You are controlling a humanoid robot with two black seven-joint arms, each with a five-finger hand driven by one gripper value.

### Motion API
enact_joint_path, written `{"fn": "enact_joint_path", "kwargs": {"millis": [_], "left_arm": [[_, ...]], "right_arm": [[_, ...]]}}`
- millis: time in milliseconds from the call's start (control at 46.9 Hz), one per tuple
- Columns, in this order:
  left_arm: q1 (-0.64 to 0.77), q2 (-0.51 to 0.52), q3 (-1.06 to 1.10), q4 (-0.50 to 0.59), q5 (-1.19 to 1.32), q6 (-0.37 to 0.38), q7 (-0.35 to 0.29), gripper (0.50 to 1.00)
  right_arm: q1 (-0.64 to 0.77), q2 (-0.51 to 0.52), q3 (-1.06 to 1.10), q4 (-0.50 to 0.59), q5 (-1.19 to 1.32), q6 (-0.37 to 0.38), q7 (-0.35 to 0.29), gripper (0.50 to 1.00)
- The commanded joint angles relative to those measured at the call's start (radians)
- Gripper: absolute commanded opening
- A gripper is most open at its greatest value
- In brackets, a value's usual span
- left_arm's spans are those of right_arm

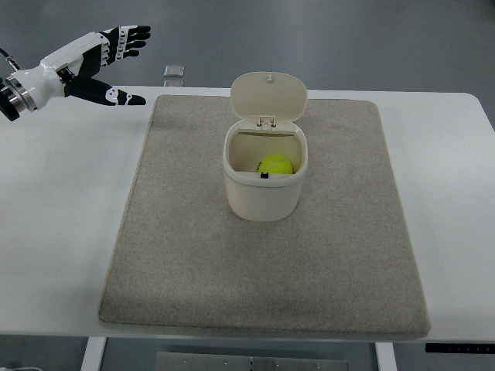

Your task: Put tennis ball into box with left hand

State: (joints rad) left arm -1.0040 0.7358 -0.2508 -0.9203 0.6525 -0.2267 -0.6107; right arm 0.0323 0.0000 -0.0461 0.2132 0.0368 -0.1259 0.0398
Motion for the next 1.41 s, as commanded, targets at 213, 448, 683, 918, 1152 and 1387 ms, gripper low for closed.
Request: {"fn": "enact_joint_path", "kwargs": {"millis": [213,448,683,918,1152,1387], "left_arm": [[0.041,-0.055,-0.004,0.047,-0.272,0.0,0.08,0.992],[0.041,-0.059,-0.01,0.047,-0.487,-0.009,0.193,0.992],[0.044,-0.059,-0.015,0.101,-0.732,-0.19,0.301,0.992],[0.048,-0.061,-0.016,0.136,-0.892,-0.333,0.331,0.992],[0.056,-0.062,-0.016,0.141,-1.057,-0.378,0.439,0.994],[0.067,-0.121,-0.018,0.143,-1.137,-0.378,0.539,0.994]], "right_arm": [[0.0,0.0,0.0,0.0,0.0,0.0,0.0,0.901],[0.0,0.0,0.0,0.0,0.0,0.0,0.0,0.901],[0.0,0.0,0.0,0.0,0.0,0.0,0.0,0.901],[0.0,0.0,0.0,0.0,0.0,0.0,0.0,0.901],[0.0,0.0,0.0,0.0,0.0,0.0,0.0,0.901],[0.0,0.0,0.0,0.0,0.0,0.0,0.0,0.901]]}}
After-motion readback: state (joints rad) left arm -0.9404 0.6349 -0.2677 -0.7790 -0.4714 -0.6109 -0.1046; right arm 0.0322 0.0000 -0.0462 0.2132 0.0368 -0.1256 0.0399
